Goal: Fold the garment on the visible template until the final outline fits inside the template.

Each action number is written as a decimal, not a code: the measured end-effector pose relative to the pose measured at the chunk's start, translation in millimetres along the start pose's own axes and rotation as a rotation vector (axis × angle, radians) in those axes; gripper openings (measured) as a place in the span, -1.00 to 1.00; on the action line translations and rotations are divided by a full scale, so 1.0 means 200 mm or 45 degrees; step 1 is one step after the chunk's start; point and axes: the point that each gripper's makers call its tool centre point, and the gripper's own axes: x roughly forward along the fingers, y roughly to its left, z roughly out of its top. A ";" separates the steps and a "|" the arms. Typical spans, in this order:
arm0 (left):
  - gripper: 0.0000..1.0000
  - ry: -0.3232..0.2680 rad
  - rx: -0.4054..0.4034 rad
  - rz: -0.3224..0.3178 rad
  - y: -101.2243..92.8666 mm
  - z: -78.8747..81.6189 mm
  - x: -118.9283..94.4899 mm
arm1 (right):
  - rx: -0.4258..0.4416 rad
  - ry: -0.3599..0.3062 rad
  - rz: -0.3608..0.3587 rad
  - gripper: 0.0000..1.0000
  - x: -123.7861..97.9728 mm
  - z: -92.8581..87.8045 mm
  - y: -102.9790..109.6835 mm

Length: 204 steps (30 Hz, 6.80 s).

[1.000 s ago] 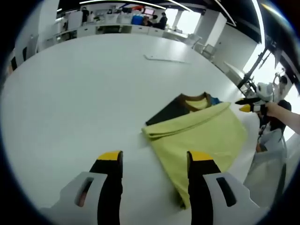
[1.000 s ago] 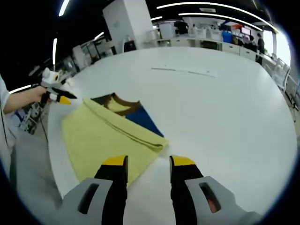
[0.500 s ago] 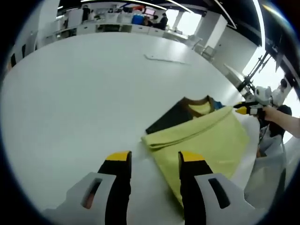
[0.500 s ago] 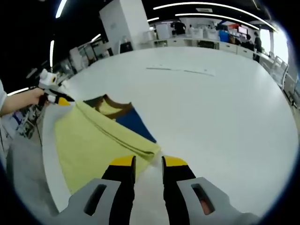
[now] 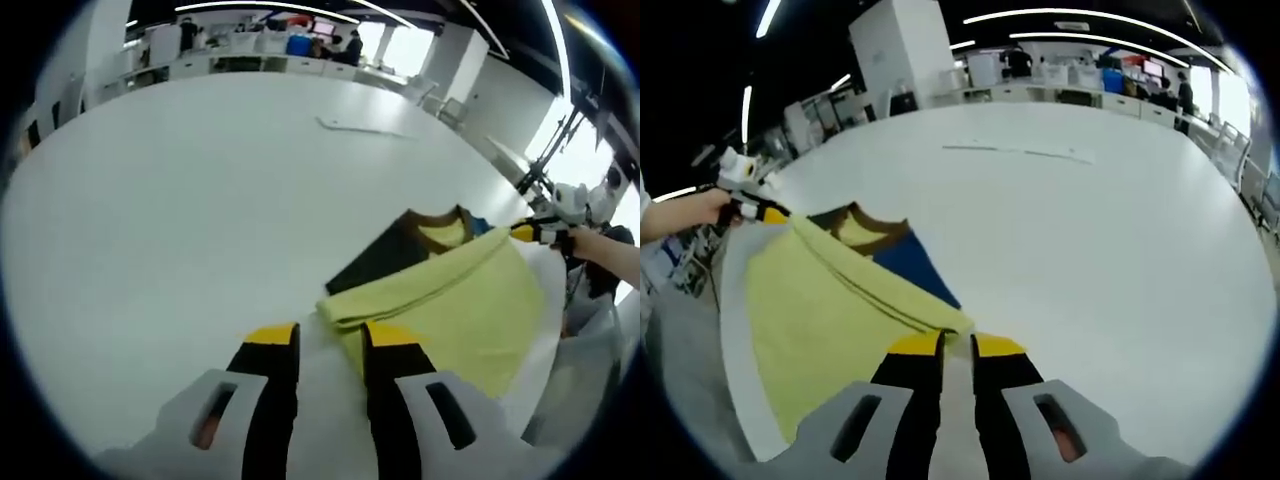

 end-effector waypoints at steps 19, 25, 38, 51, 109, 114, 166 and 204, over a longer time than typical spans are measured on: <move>-1.00 -0.021 -0.013 -0.016 -0.01 0.04 0.02 | 0.031 -0.060 -0.013 -0.96 0.02 0.06 -0.05; -1.00 -0.041 -0.022 -0.018 0.01 0.08 0.03 | 0.021 -0.072 -0.021 -0.97 0.03 0.09 -0.06; -1.00 -0.024 -0.039 -0.027 0.04 0.14 0.08 | 0.006 -0.071 -0.045 -0.97 0.05 0.14 -0.11; -1.00 -0.011 -0.055 -0.021 0.08 0.17 0.16 | 0.004 -0.047 -0.034 -0.97 0.08 0.12 -0.12; -0.53 -0.073 0.086 -0.068 -0.09 0.18 -0.10 | -0.057 -0.163 -0.026 -0.48 -0.10 0.21 0.04; -0.50 -0.072 0.122 -0.065 -0.12 0.16 -0.15 | -0.066 -0.159 -0.008 -0.38 -0.13 0.20 0.10; 0.38 -0.102 0.132 -0.130 -0.44 -0.30 -0.76 | -0.013 -0.177 0.074 0.71 -0.69 -0.08 0.57; 0.99 -0.071 0.133 -0.141 -0.59 -0.54 -1.01 | 0.059 -0.151 0.091 0.99 -0.94 -0.28 0.72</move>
